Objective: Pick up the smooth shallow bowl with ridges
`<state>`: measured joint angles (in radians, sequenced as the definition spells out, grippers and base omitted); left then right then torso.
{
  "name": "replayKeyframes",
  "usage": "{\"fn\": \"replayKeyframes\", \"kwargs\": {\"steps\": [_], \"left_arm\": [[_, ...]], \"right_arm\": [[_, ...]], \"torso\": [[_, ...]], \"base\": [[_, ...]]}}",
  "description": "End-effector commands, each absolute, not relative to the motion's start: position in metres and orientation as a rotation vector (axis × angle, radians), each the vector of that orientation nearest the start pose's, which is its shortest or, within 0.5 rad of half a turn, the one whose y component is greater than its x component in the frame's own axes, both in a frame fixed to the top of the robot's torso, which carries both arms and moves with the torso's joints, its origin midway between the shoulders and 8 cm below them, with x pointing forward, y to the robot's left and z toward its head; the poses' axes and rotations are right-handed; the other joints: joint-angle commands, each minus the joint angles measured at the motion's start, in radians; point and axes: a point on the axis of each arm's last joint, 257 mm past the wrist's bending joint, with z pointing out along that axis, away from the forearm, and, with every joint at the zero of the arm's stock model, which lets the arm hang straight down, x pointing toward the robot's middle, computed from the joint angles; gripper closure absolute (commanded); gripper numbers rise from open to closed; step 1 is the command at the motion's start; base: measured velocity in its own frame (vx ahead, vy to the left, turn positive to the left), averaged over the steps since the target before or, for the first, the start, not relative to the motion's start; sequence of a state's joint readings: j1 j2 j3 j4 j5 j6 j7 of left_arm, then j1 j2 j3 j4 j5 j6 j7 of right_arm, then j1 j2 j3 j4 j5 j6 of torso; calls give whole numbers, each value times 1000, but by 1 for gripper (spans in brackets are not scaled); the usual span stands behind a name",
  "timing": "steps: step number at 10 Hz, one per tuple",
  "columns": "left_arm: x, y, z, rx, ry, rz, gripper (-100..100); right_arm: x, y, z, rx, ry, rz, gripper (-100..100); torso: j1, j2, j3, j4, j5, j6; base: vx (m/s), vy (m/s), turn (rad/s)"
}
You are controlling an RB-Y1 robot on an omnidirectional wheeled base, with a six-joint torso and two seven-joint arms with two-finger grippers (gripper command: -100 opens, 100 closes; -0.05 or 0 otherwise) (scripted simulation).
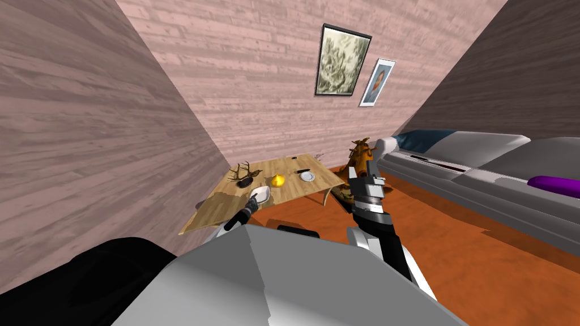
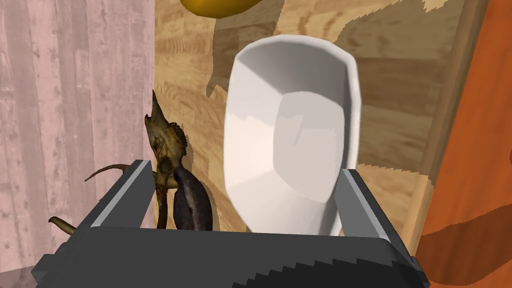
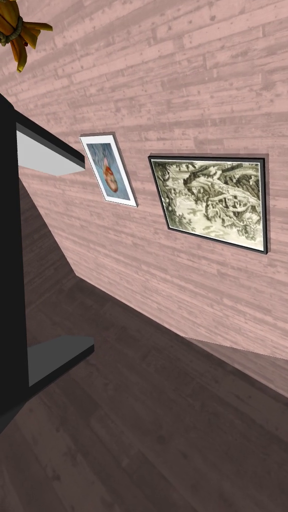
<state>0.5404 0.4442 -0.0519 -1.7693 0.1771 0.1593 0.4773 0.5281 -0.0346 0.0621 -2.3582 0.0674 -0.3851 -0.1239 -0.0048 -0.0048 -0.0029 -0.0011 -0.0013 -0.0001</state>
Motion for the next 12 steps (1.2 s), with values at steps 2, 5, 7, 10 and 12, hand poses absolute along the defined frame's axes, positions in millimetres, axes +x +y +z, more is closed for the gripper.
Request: {"fn": "replayKeyframes", "kwargs": {"steps": [2, 5, 7, 10, 12], "left_arm": [[316, 401, -422, -1908, 1350, -864, -100], [298, 420, -441, -1968, 1362, -779, -100], [278, 441, -460, -2027, 1369, -684, -100], [283, 435, -464, -2019, 1364, -701, -100], [285, 434, -470, -2021, 1360, -700, -100]], "right_arm": [[349, -252, 26, 704, 691, 1409, 0], [349, -252, 26, 704, 691, 1409, 0], [349, -252, 26, 704, 691, 1409, 0], [349, -252, 26, 704, 691, 1408, 0], [349, -252, 26, 704, 691, 1408, 0]], "torso": [[0, 0, 0, 0, 0, 0], [0, 1, 0, 0, 0, 0], [2, 2, 1, 0, 0, 0], [4, 5, 3, 1, 1, 0], [6, 4, 2, 1, 1, 0]], "base": [[87, -71, -33], [60, -55, -21], [51, -44, -33], [14, -3, -7], [29, 28, -24]]}}
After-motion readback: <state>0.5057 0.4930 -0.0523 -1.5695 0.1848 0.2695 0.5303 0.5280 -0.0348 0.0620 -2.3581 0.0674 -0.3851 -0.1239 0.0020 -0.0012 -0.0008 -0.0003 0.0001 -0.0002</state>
